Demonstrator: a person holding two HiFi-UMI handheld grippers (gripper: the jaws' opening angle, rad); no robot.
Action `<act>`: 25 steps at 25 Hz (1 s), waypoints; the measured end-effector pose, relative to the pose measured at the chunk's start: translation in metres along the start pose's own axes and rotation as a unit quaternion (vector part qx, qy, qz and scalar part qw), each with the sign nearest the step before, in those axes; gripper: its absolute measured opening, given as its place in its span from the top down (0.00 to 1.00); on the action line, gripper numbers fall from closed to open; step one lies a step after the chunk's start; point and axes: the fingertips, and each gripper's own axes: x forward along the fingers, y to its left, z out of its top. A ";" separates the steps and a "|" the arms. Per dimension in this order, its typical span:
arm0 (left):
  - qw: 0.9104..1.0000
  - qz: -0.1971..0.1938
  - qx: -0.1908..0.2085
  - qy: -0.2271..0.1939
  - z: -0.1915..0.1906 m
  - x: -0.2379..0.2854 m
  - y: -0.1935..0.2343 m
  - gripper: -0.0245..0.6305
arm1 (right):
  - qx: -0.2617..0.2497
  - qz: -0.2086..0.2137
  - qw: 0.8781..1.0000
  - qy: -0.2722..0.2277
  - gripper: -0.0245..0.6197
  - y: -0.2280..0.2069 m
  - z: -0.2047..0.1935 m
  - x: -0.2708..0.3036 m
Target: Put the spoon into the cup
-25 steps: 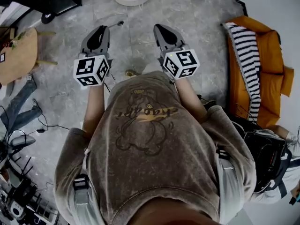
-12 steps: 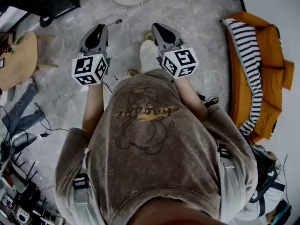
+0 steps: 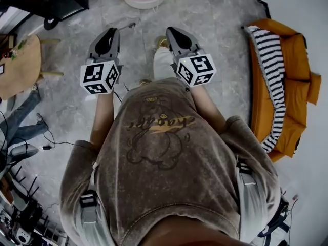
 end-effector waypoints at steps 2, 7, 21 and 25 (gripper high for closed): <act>1.000 0.000 -0.001 0.001 0.001 0.006 0.004 0.87 | 0.002 -0.002 1.000 0.000 0.93 -0.004 0.001 0.008; 1.000 -0.007 0.004 -0.001 0.005 0.026 0.008 0.87 | 0.004 -0.007 1.000 -0.007 0.93 -0.020 0.005 0.025; 1.000 -0.020 -0.005 0.006 0.015 0.100 0.025 0.87 | 0.010 -0.016 1.000 0.005 0.93 -0.073 0.011 0.077; 1.000 -0.020 -0.010 0.010 0.020 0.122 0.035 0.87 | 0.015 -0.016 1.000 0.012 0.93 -0.088 0.015 0.097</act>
